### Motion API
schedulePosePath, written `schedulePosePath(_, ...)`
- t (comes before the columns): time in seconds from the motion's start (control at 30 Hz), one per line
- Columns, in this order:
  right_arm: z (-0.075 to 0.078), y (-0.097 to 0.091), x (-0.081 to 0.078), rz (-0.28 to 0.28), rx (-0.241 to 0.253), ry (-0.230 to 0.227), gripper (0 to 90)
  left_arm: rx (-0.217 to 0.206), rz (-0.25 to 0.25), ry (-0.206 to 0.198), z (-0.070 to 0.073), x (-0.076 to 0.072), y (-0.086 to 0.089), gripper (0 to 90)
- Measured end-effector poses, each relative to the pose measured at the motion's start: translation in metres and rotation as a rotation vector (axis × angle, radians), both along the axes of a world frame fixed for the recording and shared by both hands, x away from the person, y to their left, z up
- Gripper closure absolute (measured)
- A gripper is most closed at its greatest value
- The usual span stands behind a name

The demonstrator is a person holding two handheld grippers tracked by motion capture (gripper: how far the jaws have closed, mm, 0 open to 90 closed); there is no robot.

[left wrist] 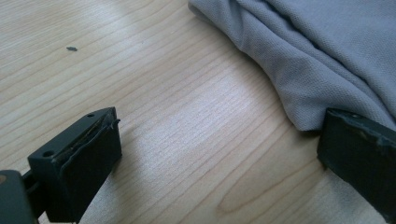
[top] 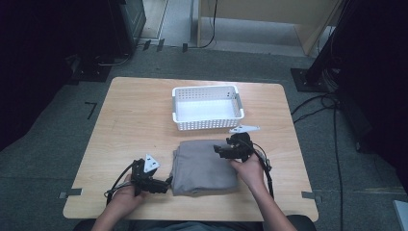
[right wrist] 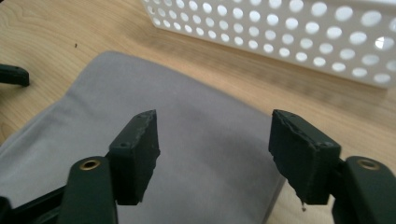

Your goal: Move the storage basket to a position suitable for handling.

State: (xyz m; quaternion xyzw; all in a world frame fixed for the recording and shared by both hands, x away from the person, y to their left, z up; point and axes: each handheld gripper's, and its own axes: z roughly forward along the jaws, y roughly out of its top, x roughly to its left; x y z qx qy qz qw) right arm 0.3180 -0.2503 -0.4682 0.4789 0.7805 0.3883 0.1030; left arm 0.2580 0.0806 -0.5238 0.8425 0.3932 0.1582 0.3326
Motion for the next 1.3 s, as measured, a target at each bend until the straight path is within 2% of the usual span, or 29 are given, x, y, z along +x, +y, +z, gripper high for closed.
schedulePosePath(0.23, -0.008, -0.007, -0.014, -0.015, 0.007, 0.019, 26.9, 0.001, 0.0, 0.0, 0.0, 0.0, 0.0, 0.0)
schedulePosePath(0.33, -0.017, -0.009, -0.021, -0.023, -0.006, 0.035, 22.5, -0.001, 0.0, 0.0, 0.0, 0.0, 0.0, 0.0)
schedulePosePath(0.57, -0.035, -0.01, -0.028, -0.032, -0.018, 0.069, 18.8, 0.004, -0.003, 0.0, 0.0, 0.0, 0.0, 0.0)
schedulePosePath(0.67, -0.043, -0.009, -0.03, -0.027, 0.011, 0.082, 18.3, -0.001, 0.0, -0.001, 0.0, 0.0, 0.0, 0.0)
schedulePosePath(0.83, -0.045, -0.004, -0.031, -0.024, 0.01, 0.07, 18.9, 0.0, 0.0, -0.001, 0.0, 0.0, 0.0, 0.0)
schedulePosePath(0.93, -0.045, 0.001, -0.032, -0.019, -0.004, 0.054, 18.4, 0.0, -0.001, 0.0, 0.0, 0.0, 0.0, 0.0)
schedulePosePath(1.0, -0.046, 0.007, -0.034, -0.02, -0.032, 0.04, 18.5, 0.001, -0.002, 0.0, 0.0, 0.0, 0.0, 0.0)
schedulePosePath(1.13, -0.046, 0.012, -0.037, -0.022, -0.063, 0.017, 25.5, 0.001, -0.001, 0.0, 0.0, 0.0, 0.0, 0.0)
schedulePosePath(1.17, -0.046, 0.012, -0.037, -0.022, -0.063, 0.017, 25.5, 0.001, -0.001, 0.0, 0.0, 0.0, 0.0, 0.0)
schedulePosePath(1.23, -0.046, 0.013, -0.038, -0.022, -0.071, 0.009, 29.4, 0.002, -0.002, 0.0, 0.0, 0.0, 0.0, 0.0)
schedulePosePath(1.27, -0.046, 0.014, -0.039, -0.018, -0.071, 0.002, 34.6, 0.003, -0.002, 0.0, 0.0, 0.0, 0.0, 0.0)
schedulePosePath(1.3, -0.046, 0.014, -0.039, -0.018, -0.071, 0.002, 34.6, 0.003, -0.002, 0.0, 0.0, 0.0, 0.0, 0.0)
